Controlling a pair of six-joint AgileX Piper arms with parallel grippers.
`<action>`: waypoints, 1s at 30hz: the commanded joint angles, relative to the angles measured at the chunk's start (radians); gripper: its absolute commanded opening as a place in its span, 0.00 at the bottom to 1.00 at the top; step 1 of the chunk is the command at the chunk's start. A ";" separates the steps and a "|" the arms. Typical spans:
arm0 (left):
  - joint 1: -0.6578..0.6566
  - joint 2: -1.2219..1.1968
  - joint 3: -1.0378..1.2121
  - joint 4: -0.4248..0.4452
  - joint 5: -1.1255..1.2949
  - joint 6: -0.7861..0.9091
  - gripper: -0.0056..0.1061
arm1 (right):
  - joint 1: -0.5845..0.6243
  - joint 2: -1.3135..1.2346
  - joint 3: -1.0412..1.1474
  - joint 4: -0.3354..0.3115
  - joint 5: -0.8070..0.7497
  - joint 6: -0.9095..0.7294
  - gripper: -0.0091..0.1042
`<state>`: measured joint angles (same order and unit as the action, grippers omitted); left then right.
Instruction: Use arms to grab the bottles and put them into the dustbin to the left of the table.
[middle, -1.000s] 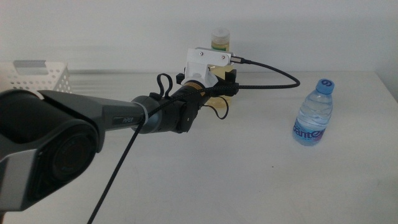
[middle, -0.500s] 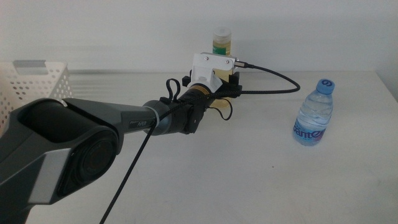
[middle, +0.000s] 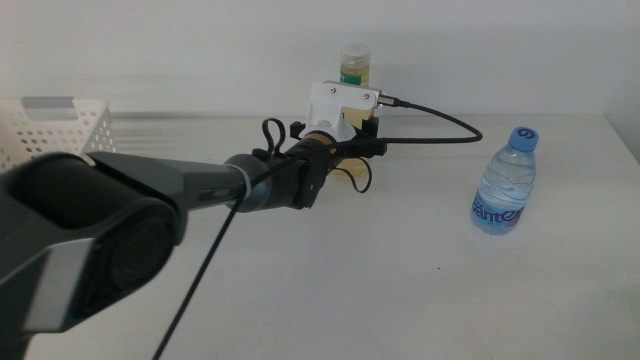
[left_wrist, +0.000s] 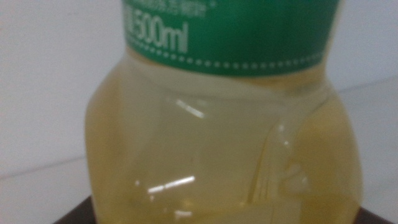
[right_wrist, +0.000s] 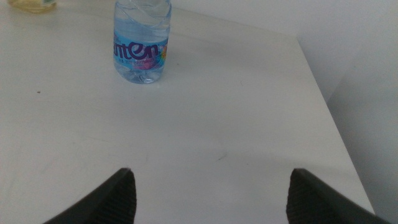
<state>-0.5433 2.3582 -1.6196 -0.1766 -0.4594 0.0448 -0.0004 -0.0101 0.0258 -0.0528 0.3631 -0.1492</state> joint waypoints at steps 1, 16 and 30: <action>0.000 -0.133 0.013 -0.018 -0.082 0.033 0.00 | -0.007 -0.027 -0.005 -0.014 -0.067 -0.012 0.64; 0.128 -0.616 0.366 0.048 0.202 0.049 0.00 | -0.007 -0.027 -0.005 -0.013 -0.067 -0.012 0.64; 0.398 -0.895 0.307 0.099 0.869 0.114 0.00 | -0.007 -0.027 -0.005 -0.013 -0.067 -0.012 0.64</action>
<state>-0.1759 1.5386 -1.2406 -0.0757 0.4539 0.1431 -0.0004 -0.0101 0.0258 -0.0528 0.3631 -0.1492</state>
